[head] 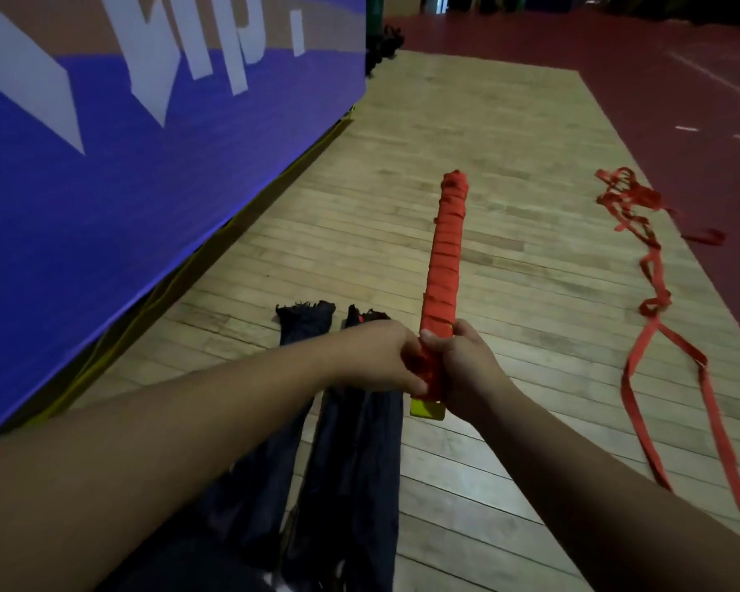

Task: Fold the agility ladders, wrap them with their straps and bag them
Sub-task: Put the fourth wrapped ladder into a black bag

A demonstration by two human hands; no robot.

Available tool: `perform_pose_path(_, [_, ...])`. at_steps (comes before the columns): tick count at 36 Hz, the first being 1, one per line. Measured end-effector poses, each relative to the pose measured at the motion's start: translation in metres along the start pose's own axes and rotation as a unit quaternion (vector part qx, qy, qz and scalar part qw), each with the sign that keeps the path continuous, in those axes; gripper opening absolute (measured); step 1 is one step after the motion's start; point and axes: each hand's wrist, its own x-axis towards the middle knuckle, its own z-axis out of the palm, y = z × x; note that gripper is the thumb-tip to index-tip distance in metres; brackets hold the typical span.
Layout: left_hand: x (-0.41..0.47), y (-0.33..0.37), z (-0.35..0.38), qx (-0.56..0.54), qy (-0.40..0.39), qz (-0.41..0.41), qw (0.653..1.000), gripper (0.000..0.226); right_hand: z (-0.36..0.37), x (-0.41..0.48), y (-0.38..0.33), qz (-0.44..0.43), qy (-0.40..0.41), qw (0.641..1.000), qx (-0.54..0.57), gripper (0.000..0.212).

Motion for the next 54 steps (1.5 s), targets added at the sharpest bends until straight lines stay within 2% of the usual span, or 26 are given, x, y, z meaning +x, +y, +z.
perform_pose_path(3, [-0.009,-0.035,-0.015,-0.031,-0.026,-0.006,0.999,0.021,0.014,0.018,0.013,0.015,0.003,1.000,-0.008,0.017])
perform_pose_path(5, [-0.012,-0.072,-0.020,-0.125,-0.011,-0.040,0.991,0.018,0.023,0.031,0.029,0.034,-0.005,0.999,-0.013,0.018])
perform_pose_path(7, [-0.015,-0.114,-0.019,-0.230,0.042,-0.093,0.968,0.015,0.032,0.043,0.049,0.048,-0.018,0.998,-0.033,0.018])
perform_pose_path(9, [-0.016,-0.155,-0.010,-0.274,0.114,-0.157,0.942,0.014,0.039,0.050,0.066,0.049,-0.021,0.997,-0.061,0.019])
perform_pose_path(11, [-0.017,-0.198,0.008,-0.258,0.151,-0.228,0.927,0.016,0.045,0.057,0.085,0.049,-0.029,0.994,-0.089,0.019])
perform_pose_path(14, [-0.020,-0.260,0.048,-0.252,0.146,-0.324,0.900,0.014,0.056,0.064,0.113,0.077,-0.056,0.987,-0.126,0.010])
perform_pose_path(19, [-0.024,-0.327,0.102,-0.188,0.138,-0.403,0.885,0.011,0.068,0.074,0.154,0.125,-0.072,0.972,-0.183,0.018])
perform_pose_path(21, [-0.022,-0.344,0.120,-0.147,0.137,-0.442,0.874,0.023,0.072,0.076,0.165,0.144,-0.084,0.965,-0.204,0.021])
perform_pose_path(23, [-0.018,-0.356,0.135,-0.103,0.153,-0.492,0.851,0.049,0.078,0.080,0.177,0.158,-0.099,0.956,-0.225,0.021])
perform_pose_path(25, [-0.014,-0.363,0.147,-0.106,0.146,-0.505,0.844,0.063,0.082,0.082,0.186,0.166,-0.109,0.951,-0.238,0.021])
perform_pose_path(28, [-0.010,-0.378,0.166,-0.161,0.068,-0.485,0.857,0.071,0.088,0.085,0.199,0.184,-0.116,0.946,-0.241,0.024])
perform_pose_path(30, [-0.014,-0.384,0.183,-0.103,0.049,-0.469,0.876,0.067,0.091,0.087,0.204,0.195,-0.121,0.943,-0.240,0.023])
perform_pose_path(32, [-0.021,-0.389,0.197,-0.062,0.107,-0.437,0.891,0.050,0.092,0.086,0.208,0.203,-0.123,0.941,-0.242,0.023])
perform_pose_path(34, [-0.026,-0.393,0.204,-0.072,0.155,-0.413,0.894,0.032,0.092,0.086,0.210,0.206,-0.127,0.939,-0.246,0.024])
perform_pose_path(38, [-0.025,-0.386,0.180,-0.151,0.235,-0.395,0.875,0.026,0.089,0.085,0.204,0.200,-0.128,0.937,-0.255,0.025])
perform_pose_path(42, [-0.025,-0.358,0.125,-0.197,0.316,-0.335,0.866,0.016,0.089,0.075,0.181,0.172,-0.130,0.943,-0.253,0.022])
perform_pose_path(45, [-0.025,-0.320,0.075,-0.248,0.348,-0.277,0.861,0.007,0.089,0.065,0.155,0.147,-0.129,0.951,-0.239,0.024])
perform_pose_path(49, [-0.029,-0.255,0.017,-0.336,0.322,-0.142,0.874,0.020,0.088,0.046,0.111,0.104,-0.142,0.960,-0.217,0.029])
perform_pose_path(51, [-0.034,-0.212,-0.008,-0.358,0.282,-0.094,0.885,0.020,0.080,0.029,0.082,0.069,-0.153,0.967,-0.194,0.029])
perform_pose_path(54, [-0.044,-0.156,-0.037,-0.422,0.199,-0.062,0.882,0.015,0.071,0.005,0.042,0.025,-0.165,0.976,-0.138,0.026])
